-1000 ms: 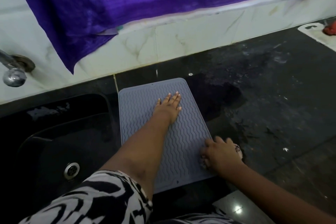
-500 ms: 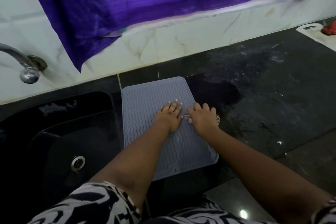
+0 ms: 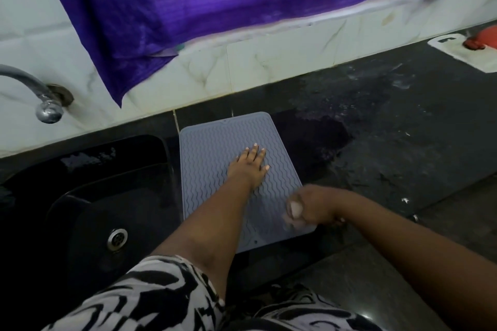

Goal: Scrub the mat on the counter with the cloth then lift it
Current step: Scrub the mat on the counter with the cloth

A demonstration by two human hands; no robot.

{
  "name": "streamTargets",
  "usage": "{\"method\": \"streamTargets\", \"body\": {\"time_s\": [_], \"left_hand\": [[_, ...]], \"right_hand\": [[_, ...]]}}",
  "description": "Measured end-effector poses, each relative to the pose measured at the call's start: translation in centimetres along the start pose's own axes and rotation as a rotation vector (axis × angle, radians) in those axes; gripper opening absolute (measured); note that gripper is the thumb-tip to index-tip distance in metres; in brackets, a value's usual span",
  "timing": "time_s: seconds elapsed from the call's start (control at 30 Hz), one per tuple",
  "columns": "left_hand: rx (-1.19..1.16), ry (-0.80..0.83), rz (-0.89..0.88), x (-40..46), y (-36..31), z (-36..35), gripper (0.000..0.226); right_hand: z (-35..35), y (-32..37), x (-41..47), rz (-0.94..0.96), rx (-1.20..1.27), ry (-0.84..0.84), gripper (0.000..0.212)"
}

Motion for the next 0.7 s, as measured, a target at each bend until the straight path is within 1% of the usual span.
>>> {"method": "streamTargets", "body": {"time_s": [0.03, 0.07, 0.13, 0.17, 0.2, 0.3, 0.37, 0.47, 0.63, 0.7], "left_hand": [[-0.067, -0.043, -0.019, -0.3, -0.1, 0.1, 0.063], [-0.119, -0.116, -0.063, -0.7, -0.3, 0.3, 0.062], [-0.082, -0.255, -0.171, -1.7, -0.8, 0.3, 0.058], [-0.043, -0.283, -0.195, -2.2, -1.1, 0.0, 0.056], [-0.021, -0.263, -0.19, -2.5, -1.2, -0.5, 0.057], [0.004, -0.049, -0.062, -2.8, -0.9, -2.4, 0.061], [0.013, -0.003, -0.026, -2.6, -0.8, -2.7, 0.06], [0.023, -0.02, -0.002, -2.5, -1.1, -2.6, 0.058], [0.02, -0.023, 0.027, -2.6, -1.2, -2.7, 0.057], [0.004, -0.028, 0.032, -2.7, -1.3, -2.8, 0.057]], "right_hand": [[1.6, 0.2, 0.9, 0.034, 0.072, -0.095, 0.015], [3.2, 0.3, 2.0, 0.061, 0.056, -0.214, 0.014], [5.2, 0.2, 4.2, 0.026, -0.155, -0.414, 0.023], [5.5, 0.0, 5.5, -0.018, -0.243, -0.48, 0.028], [5.4, -0.2, 6.5, -0.053, -0.291, -0.53, 0.031], [2.4, -1.0, 8.4, -0.105, -0.441, -0.601, 0.033], [0.0, -1.7, 8.5, -0.116, -0.519, -0.655, 0.035], [-1.7, -2.4, 7.4, -0.103, -0.512, -0.654, 0.036], [-5.7, -4.1, 2.7, -0.044, -0.481, -0.525, 0.046], [-7.5, -4.2, 0.7, -0.014, -0.483, -0.462, 0.046]]}}
Point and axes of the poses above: each hand's wrist, its own x-axis towards the middle knuckle, its own z-axis out of the back of the hand, y = z × x, the point moved 3 cm from there along x, towards the middle knuckle, and after that the axes turned 5 degrees about -y, right-handed, at the moved point
